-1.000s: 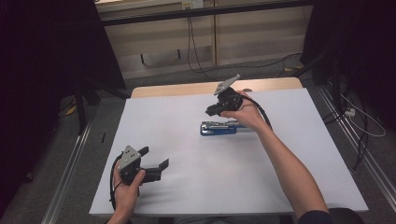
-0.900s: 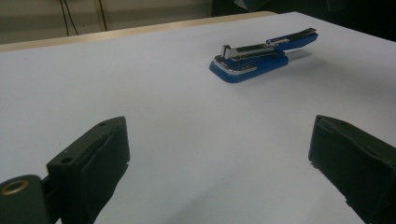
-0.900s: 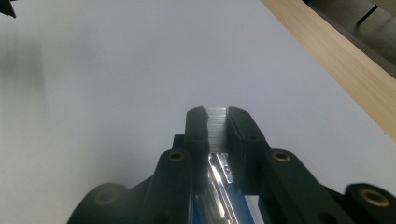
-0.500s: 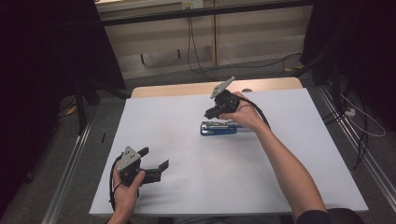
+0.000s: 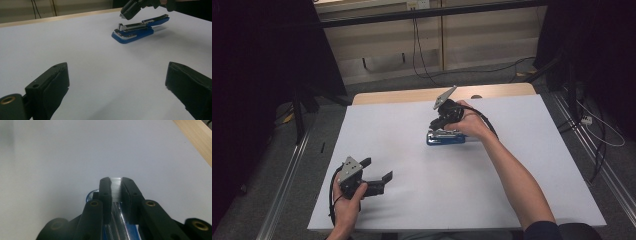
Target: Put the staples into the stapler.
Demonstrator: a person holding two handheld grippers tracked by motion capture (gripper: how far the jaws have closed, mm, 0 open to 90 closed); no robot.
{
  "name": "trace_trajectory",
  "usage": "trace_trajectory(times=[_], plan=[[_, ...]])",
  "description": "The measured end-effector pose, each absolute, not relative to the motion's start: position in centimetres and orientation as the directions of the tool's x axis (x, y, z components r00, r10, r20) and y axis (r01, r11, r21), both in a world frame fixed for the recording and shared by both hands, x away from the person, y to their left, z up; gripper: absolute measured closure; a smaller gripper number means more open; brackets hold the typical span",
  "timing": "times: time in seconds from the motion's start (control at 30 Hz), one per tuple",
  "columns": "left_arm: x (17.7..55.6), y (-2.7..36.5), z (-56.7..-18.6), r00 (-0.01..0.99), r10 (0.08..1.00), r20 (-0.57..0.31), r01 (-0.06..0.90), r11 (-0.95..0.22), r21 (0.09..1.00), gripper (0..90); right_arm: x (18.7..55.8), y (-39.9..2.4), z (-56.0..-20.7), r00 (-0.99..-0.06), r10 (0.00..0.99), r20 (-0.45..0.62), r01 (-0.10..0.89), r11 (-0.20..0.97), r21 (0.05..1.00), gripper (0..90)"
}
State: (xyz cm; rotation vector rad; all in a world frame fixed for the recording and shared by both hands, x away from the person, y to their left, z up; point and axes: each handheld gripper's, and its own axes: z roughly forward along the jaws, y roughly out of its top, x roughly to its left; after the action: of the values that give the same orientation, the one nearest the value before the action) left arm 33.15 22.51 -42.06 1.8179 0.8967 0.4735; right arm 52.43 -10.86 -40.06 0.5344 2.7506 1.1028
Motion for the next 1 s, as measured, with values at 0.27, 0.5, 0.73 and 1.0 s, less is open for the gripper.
trace_trajectory(times=[0.27,0.5,0.73,1.0], plan=[[33.1,22.6,-42.0,0.648,0.757,-0.079,0.361,-0.214,0.908,5.5,52.3,-10.5,-40.5,-0.945,0.326,-0.002,0.239,0.698,0.675,79.2],[33.1,22.6,-42.0,0.647,0.758,-0.080,0.361,-0.213,0.908,5.5,52.3,-10.5,-40.8,-0.948,0.319,-0.009,0.233,0.711,0.664,79.2],[33.2,22.7,-42.1,0.647,0.758,-0.075,0.362,-0.220,0.906,5.5,52.4,-10.4,-41.3,-0.954,0.300,-0.021,0.210,0.715,0.666,79.2],[33.1,22.5,-42.1,0.656,0.750,-0.084,0.368,-0.220,0.904,5.6,52.4,-10.4,-41.4,-0.959,0.282,-0.025,0.196,0.725,0.660,79.2]])
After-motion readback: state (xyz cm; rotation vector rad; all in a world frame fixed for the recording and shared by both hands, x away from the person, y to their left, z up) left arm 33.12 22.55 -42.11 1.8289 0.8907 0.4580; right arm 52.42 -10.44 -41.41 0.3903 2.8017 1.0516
